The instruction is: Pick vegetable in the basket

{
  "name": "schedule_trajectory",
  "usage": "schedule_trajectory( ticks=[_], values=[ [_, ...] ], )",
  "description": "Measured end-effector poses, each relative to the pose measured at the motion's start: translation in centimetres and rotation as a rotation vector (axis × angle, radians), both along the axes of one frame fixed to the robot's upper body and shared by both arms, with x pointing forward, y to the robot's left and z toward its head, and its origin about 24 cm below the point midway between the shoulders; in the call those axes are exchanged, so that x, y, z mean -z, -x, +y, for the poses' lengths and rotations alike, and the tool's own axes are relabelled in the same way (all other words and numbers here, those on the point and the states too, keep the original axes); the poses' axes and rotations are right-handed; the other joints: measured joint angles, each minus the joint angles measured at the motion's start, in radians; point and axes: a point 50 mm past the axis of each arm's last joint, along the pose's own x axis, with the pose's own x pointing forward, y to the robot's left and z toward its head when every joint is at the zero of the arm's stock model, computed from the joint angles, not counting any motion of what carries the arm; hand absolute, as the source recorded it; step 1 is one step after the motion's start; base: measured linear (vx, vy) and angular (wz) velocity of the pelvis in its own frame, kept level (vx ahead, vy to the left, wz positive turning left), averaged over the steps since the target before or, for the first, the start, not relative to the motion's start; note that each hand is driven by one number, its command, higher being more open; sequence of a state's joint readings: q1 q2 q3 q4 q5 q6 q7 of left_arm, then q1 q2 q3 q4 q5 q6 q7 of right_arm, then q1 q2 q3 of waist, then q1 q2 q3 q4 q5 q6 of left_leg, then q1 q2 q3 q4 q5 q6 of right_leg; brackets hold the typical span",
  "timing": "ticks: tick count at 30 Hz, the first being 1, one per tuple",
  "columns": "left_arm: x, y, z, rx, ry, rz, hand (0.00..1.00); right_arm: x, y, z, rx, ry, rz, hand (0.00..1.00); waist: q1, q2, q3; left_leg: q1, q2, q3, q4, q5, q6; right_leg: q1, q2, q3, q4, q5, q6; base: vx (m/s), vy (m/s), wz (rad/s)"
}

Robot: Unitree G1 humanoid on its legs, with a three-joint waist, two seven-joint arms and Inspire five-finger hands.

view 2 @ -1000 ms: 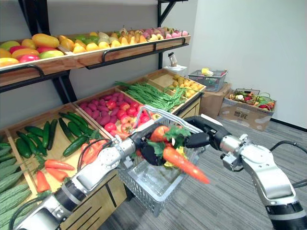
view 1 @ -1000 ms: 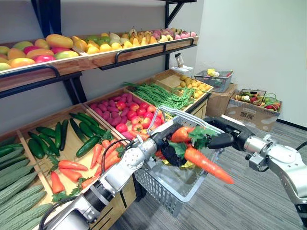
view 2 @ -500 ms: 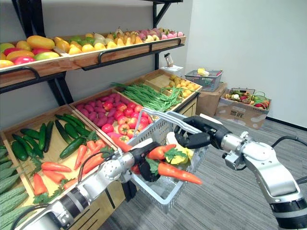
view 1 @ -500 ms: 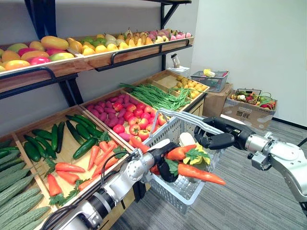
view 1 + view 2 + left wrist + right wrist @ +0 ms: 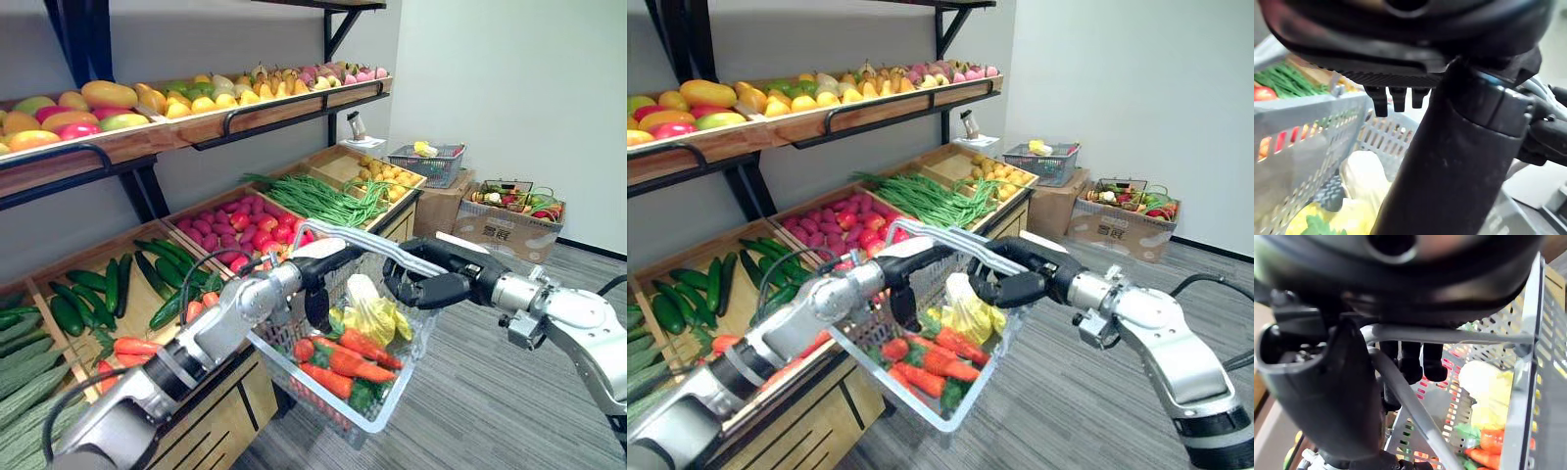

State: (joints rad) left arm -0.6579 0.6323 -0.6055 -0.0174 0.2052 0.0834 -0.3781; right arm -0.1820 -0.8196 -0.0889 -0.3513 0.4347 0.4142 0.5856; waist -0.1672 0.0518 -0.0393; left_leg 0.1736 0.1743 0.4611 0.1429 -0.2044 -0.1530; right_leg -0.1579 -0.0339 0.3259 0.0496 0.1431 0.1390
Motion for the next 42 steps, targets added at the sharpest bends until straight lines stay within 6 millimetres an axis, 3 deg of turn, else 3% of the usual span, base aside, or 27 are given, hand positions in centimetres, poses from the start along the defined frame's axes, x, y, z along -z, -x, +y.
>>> schedule_trajectory(
  ticks=[3, 9, 13, 18, 22, 27, 31, 33, 34, 36, 37, 39, 42],
  values=[
    [-1.4, -0.2, -0.3, 0.056, -0.108, 0.012, 1.0, -0.3, 0.2, 0.3, -0.023, -0.002, -0.013, 0.0, 0.0, 0.01, -0.007, -0.001, 0.0, -0.002, 0.0, -0.001, -0.001, 0.001, -0.001, -0.003, 0.0, 0.0, 0.0, 0.0, 0.0, 0.01],
    [-2.1, 0.1, 0.0, 0.139, -0.241, 0.121, 1.0, 0.3, 0.6, 0.3, -0.037, -0.001, 0.021, 0.0, 0.0, 0.017, -0.011, -0.005, 0.002, -0.008, 0.0, -0.001, -0.001, 0.001, -0.003, -0.011, 0.0, -0.002, -0.002, 0.0, 0.0, 0.03],
    [-2.3, 1.1, 0.9, 0.174, -0.224, 0.242, 1.0, 2.0, 1.1, 0.0, -0.002, -0.019, 0.075, 0.0, 0.002, 0.018, -0.011, -0.011, 0.002, -0.017, 0.0, 0.0, -0.001, 0.001, -0.01, -0.02, -0.002, -0.002, -0.002, 0.02, 0.019, 0.07],
    [-3.5, 2.6, 1.4, 0.212, -0.21, 0.232, 1.0, 4.3, 2.2, -1.1, 0.078, -0.022, 0.182, 0.0, 0.02, 0.02, -0.01, -0.022, 0.0, -0.042, 0.001, 0.001, 0.001, 0.005, -0.017, -0.045, -0.002, -0.01, -0.001, 0.02, 0.015, 0.14],
    [-3.6, 3.8, 2.6, 0.219, -0.153, 0.269, 1.0, 4.9, 2.7, -2.7, 0.171, -0.033, 0.202, 0.0, 0.031, 0.023, -0.01, -0.035, -0.003, -0.069, 0.001, 0.004, 0.005, 0.006, -0.026, -0.068, -0.002, -0.014, -0.002, 0.01, 0.013, 0.18],
    [-1.9, 4.8, 4.2, 0.189, -0.105, 0.374, 1.0, 5.4, 3.1, -4.0, 0.292, -0.075, 0.192, 0.0, 0.059, 0.027, -0.009, -0.041, -0.004, -0.099, 0.002, 0.006, 0.005, 0.024, -0.034, -0.099, -0.011, -0.017, -0.003, 0.01, 0.011, 0.18],
    [-2.8, 5.0, 5.4, 0.148, 0.016, 0.368, 1.0, 6.0, 3.5, -4.8, 0.378, -0.12, 0.186, 0.0, 0.077, 0.028, -0.009, -0.052, -0.004, -0.116, 0.006, 0.006, 0.006, 0.024, -0.039, -0.113, -0.012, -0.019, -0.003, 0.01, 0.011, 0.13],
    [-3.8, 4.8, 6.7, 0.086, 0.101, 0.32, 1.0, 6.3, 4.0, -5.5, 0.429, -0.141, 0.182, 0.0, 0.085, 0.03, -0.007, -0.054, -0.004, -0.122, 0.006, 0.006, 0.006, 0.025, -0.04, -0.12, -0.012, -0.021, -0.004, 0.02, 0.01, 0.1],
    [-4.8, 4.8, 8.9, -0.013, 0.217, 0.255, 1.0, 6.5, 4.6, -6.3, 0.486, -0.169, 0.178, 0.0, 0.086, 0.034, -0.003, -0.054, -0.002, -0.132, 0.005, 0.006, 0.006, 0.031, -0.041, -0.129, -0.014, -0.023, -0.005, 0.02, 0.009, 0.14],
    [-5.3, 5.0, 10.8, -0.09, 0.304, 0.206, 1.0, 6.9, 5.3, -7.0, 0.531, -0.191, 0.181, 0.0, 0.088, 0.036, -0.001, -0.054, 0.0, -0.139, 0.005, 0.006, 0.006, 0.035, -0.041, -0.137, -0.015, -0.025, -0.006, 0.02, 0.007, 0.13],
    [-5.4, 5.5, 13.0, -0.174, 0.401, 0.157, 1.0, 7.2, 6.1, -7.8, 0.582, -0.211, 0.183, 0.0, 0.092, 0.036, -0.001, -0.054, 0.001, -0.142, 0.003, 0.006, 0.006, 0.036, -0.04, -0.141, -0.016, -0.027, -0.006, 0.02, 0.008, 0.09],
    [-4.8, 6.9, 16.2, -0.311, 0.531, 0.078, 1.0, 7.8, 7.5, -8.8, 0.657, -0.232, 0.195, 0.0, 0.103, 0.036, 0.0, -0.055, 0.001, -0.146, 0.001, 0.006, 0.006, 0.038, -0.041, -0.145, -0.02, -0.028, -0.007, 0.01, 0.009, 0.07],
    [-2.1, 10.2, 21.5, -0.576, 0.751, -0.019, 1.0, 9.6, 9.4, -10.1, 0.769, -0.281, 0.248, 0.0, 0.108, 0.023, 0.014, -0.057, 0.0, -0.168, -0.001, 0.007, 0.007, 0.056, -0.045, -0.163, -0.036, -0.028, -0.008, 0.01, 0.011, 0.16]
  ],
)
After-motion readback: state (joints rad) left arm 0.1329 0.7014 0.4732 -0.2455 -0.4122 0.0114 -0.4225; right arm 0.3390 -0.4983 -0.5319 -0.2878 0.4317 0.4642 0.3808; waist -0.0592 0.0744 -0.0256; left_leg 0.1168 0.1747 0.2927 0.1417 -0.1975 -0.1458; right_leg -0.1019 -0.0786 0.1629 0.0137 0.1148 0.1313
